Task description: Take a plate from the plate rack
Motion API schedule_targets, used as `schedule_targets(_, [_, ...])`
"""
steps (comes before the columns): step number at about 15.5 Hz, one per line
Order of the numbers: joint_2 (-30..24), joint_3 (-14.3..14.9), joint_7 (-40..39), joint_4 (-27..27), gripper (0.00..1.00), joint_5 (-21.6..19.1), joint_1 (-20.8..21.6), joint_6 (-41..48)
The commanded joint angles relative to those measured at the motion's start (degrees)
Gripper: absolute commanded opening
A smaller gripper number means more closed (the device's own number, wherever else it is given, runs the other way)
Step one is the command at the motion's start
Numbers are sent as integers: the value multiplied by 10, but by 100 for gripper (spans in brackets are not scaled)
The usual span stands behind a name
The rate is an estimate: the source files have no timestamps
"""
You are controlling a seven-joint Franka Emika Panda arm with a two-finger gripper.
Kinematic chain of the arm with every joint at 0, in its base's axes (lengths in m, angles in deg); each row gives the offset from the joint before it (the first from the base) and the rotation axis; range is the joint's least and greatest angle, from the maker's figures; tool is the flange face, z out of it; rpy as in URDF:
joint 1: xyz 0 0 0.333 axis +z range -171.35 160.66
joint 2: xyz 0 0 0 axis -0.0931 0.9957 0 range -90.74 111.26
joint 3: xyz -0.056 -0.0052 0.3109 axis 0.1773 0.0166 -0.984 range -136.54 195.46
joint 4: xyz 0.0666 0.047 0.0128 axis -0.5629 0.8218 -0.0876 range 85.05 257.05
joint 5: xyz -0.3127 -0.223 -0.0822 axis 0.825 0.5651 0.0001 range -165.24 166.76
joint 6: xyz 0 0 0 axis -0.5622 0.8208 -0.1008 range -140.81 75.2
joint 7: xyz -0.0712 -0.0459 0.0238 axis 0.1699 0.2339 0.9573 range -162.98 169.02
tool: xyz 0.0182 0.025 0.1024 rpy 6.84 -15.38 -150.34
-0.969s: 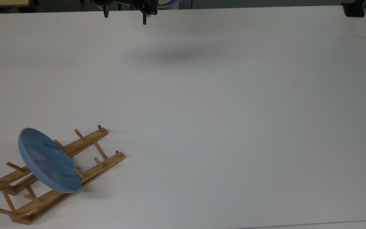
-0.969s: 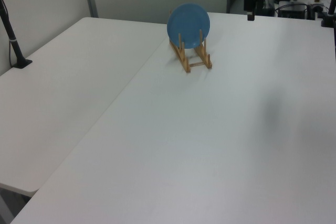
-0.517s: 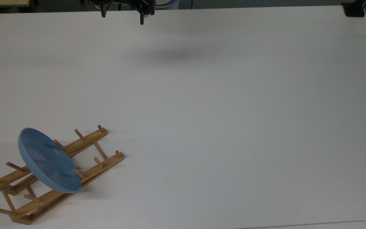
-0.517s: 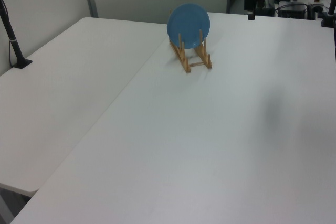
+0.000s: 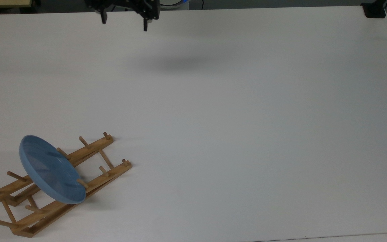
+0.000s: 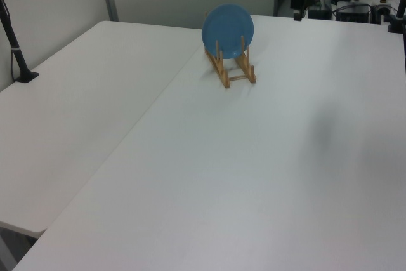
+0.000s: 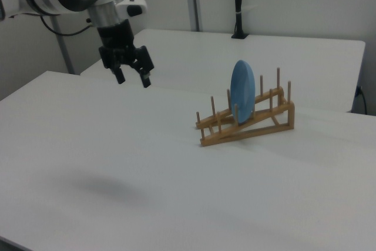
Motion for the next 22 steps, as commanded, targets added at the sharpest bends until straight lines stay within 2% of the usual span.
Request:
schedule_targets(1, [24, 4, -61, -15, 100, -8, -35, -79])
schedule_targets(5, [74, 4, -61, -38, 100, -2, -78, -207])
schedule_targets(9, [125, 6, -56, -39, 100, 18, -99, -346])
schedule_targets(12, [155, 24, -55, -43, 99, 22, -103, -422])
schedule_targets(16, [206, 43, -56, -72, 82, 24, -104, -499])
schedule_targets(18, [229, 45, -56, -79, 81, 29, -104, -538])
schedule_targets(20, [248, 46, -56, -80, 70, 31, -104, -578])
schedule_targets(22, [258, 46, -56, -80, 63, 33, -104, -598])
